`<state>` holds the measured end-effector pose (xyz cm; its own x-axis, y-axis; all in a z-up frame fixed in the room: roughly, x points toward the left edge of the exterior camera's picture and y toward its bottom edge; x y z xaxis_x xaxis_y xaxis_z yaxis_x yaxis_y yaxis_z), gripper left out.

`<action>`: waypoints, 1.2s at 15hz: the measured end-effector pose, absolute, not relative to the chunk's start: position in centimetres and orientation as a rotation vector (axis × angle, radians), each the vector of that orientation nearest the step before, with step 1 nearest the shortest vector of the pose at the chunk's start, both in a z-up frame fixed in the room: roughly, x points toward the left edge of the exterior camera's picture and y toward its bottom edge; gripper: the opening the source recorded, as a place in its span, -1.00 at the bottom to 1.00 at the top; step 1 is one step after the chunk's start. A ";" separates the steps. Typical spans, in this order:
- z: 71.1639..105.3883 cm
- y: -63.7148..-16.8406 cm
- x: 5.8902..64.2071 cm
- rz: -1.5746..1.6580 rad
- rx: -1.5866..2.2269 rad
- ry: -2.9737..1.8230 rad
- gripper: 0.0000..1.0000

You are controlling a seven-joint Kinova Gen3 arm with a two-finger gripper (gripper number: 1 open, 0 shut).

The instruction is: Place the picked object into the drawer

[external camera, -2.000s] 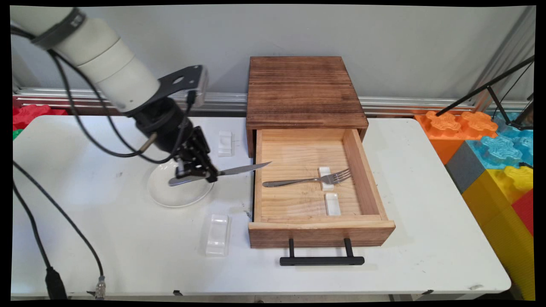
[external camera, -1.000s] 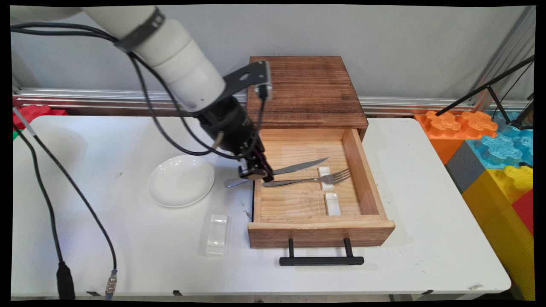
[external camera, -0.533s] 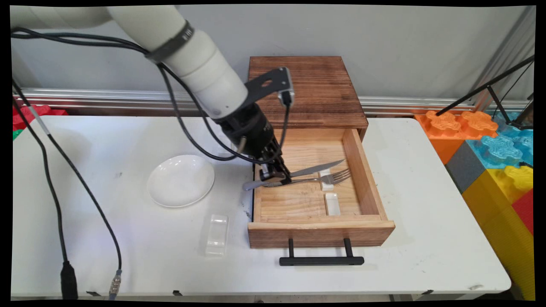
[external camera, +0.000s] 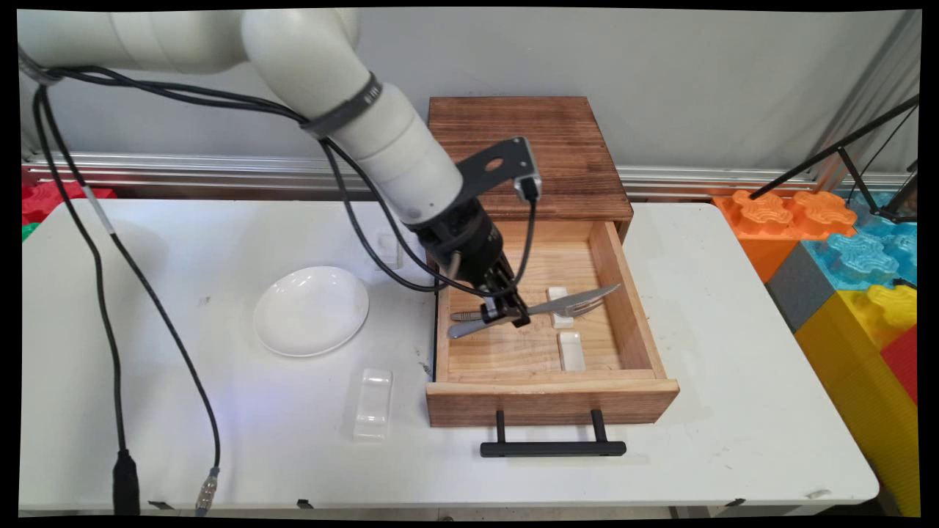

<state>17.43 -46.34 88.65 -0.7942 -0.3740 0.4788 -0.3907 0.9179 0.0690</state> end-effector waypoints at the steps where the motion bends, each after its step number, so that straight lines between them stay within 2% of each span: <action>1: 88.2 -46.6 17.1 0.047 0.550 -2.576 -1.00; 18: 81.2 -48.1 15.9 0.032 0.561 -2.577 -1.00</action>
